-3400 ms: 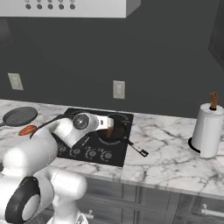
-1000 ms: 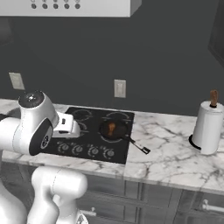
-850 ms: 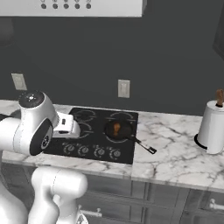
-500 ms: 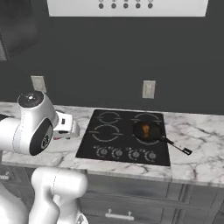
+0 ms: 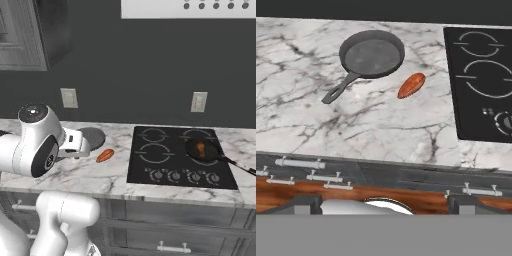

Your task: Place both pans onto different burners. Then place the sweet potato and the chicken drumstick on different pans.

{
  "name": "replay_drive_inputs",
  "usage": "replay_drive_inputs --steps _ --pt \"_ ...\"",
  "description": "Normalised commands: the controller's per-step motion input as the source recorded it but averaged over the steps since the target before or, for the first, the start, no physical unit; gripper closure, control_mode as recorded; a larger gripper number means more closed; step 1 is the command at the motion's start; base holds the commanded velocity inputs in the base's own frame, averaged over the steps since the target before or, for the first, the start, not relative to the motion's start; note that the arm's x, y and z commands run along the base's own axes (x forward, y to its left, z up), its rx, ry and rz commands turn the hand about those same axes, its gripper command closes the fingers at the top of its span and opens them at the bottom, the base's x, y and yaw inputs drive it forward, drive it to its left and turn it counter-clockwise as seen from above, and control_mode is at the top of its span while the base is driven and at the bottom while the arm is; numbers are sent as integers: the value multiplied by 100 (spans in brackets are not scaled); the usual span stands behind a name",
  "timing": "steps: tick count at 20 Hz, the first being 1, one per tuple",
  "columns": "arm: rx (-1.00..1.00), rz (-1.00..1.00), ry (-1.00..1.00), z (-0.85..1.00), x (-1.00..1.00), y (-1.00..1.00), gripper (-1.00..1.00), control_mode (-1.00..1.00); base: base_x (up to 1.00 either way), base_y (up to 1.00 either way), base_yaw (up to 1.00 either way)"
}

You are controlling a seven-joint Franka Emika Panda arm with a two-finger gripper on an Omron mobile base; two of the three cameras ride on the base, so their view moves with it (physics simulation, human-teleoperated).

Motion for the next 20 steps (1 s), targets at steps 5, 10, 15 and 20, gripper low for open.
replay_drive_inputs --steps 5,10,15,20 --pt "0 0 0 0 0 0 -100 100 4 34 -4" --pt "0 0 0 0 0 0 -100 100 5 38 0" --pt "0 0 0 0 0 0 -100 100 8 28 0" --pt "0 0 0 0 0 0 -100 100 15 32 0"
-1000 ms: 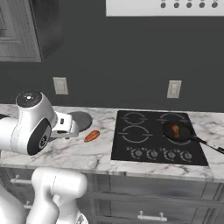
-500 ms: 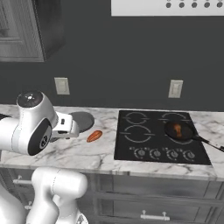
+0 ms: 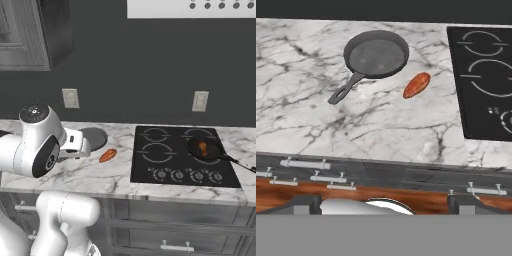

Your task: Place both pans onto different burners. Then place the sweet potato and the chicken drumstick on different pans.

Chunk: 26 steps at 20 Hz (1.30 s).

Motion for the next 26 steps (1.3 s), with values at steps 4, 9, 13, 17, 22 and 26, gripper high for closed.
replay_drive_inputs --steps 4,9,13,17,22,26 --pt "0 0 0 0 0 0 -100 100 8 36 0" --pt "-2 0 -9 0 17 35 -100 -100 4 8 0" --pt "-1 0 -12 0 30 52 -100 -100 0 0 0" --pt "0 0 -6 0 31 45 -100 -100 0 0 0" --pt "0 -2 1 0 30 35 -100 -100 0 0 0" --pt "0 -7 7 0 26 23 -100 -100 0 0 0"
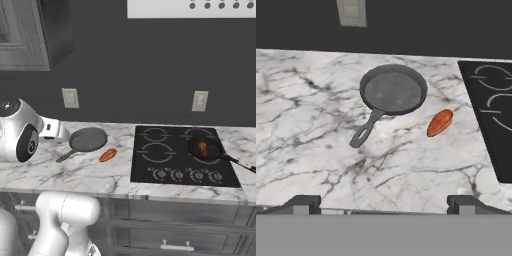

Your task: Place both pans onto different burners. Then place the sweet potato and the chicken drumstick on different pans.

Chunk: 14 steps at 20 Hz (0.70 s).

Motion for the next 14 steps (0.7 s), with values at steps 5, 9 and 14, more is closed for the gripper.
replay_drive_inputs --steps 5,9,14 --pt "1 -8 6 -3 29 22 -100 -100 0 0 0" --pt "4 -5 4 -18 24 18 -100 -100 0 0 0" --pt "3 -1 0 -31 23 13 -100 -100 0 0 0"
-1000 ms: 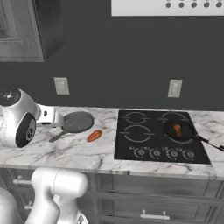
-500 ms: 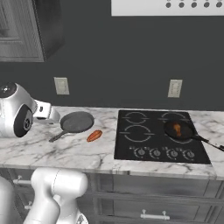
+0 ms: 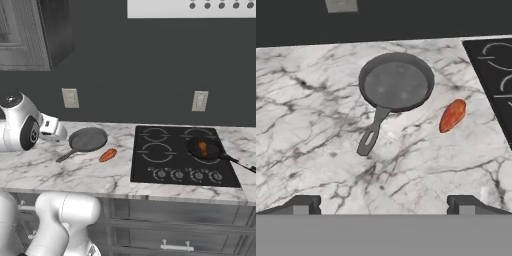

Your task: Place both pans onto different burners. Then place the sweet potato and the chicken drumstick on different pans.

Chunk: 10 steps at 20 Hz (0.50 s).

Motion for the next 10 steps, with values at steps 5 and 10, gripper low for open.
replay_drive_inputs --steps 5,10 --pt "6 0 -5 -34 19 3 -100 -100 0 0 0" --pt "7 0 -5 -19 26 12 -100 -100 0 0 0"
